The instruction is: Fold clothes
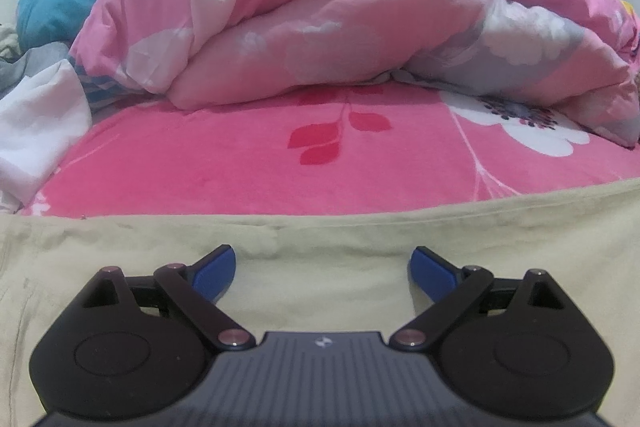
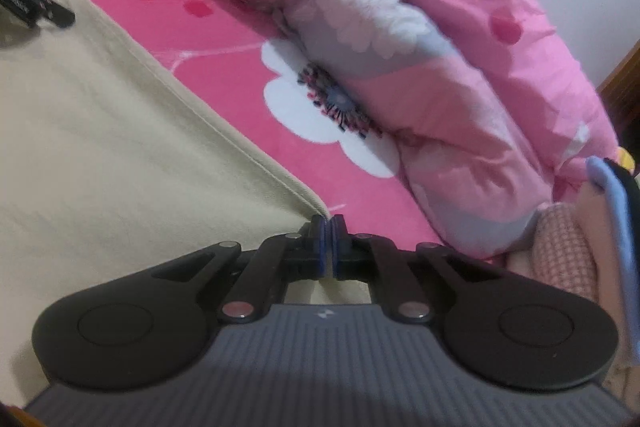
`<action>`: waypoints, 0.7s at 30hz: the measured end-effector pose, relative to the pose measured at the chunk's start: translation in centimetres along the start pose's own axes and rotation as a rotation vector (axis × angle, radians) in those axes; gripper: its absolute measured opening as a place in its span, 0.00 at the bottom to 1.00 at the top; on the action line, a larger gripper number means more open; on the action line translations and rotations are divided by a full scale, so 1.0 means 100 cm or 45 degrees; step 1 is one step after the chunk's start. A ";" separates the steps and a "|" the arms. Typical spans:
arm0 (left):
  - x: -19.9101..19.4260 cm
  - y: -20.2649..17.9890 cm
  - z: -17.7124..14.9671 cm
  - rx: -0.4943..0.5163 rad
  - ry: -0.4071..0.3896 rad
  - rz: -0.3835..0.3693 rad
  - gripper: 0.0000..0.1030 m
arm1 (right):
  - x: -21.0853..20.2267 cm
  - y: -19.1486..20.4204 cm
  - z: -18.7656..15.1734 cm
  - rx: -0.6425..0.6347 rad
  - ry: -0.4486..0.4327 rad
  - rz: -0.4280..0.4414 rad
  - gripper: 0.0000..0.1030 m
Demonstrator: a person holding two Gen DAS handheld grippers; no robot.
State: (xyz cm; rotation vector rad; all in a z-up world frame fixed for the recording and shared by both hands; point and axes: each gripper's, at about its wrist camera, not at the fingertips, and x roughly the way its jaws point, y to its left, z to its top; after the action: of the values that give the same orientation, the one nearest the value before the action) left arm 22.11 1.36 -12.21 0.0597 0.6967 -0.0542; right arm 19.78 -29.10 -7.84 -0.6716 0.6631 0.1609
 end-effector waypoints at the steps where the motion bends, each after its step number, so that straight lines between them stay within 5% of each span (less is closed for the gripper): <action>1: 0.001 -0.001 0.000 0.006 0.000 0.004 0.94 | 0.009 0.001 -0.001 -0.002 0.022 0.013 0.01; 5: 0.002 -0.002 -0.001 0.017 -0.001 0.009 0.94 | 0.035 0.009 -0.019 0.038 0.036 0.030 0.04; 8: 0.002 -0.001 -0.001 0.014 0.000 0.006 0.94 | 0.020 -0.026 -0.027 0.323 0.007 -0.015 0.19; 10: 0.002 -0.002 -0.002 0.014 0.000 0.006 0.94 | -0.008 -0.063 -0.045 0.579 -0.036 -0.090 0.20; 13: 0.002 -0.002 -0.002 0.015 0.000 0.007 0.95 | -0.067 -0.115 -0.098 0.972 -0.129 -0.133 0.23; 15: 0.002 -0.003 -0.002 0.016 0.000 0.007 0.95 | -0.104 -0.141 -0.139 1.179 -0.170 -0.180 0.34; 21: 0.003 -0.004 -0.002 0.019 0.000 0.010 0.96 | -0.131 -0.167 -0.232 1.475 -0.063 -0.209 0.41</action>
State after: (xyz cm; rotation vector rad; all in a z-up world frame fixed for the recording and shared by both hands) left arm 22.16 1.00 -12.53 0.0770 0.6962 -0.0521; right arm 3.24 -55.66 -4.64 0.3958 0.5375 -0.3502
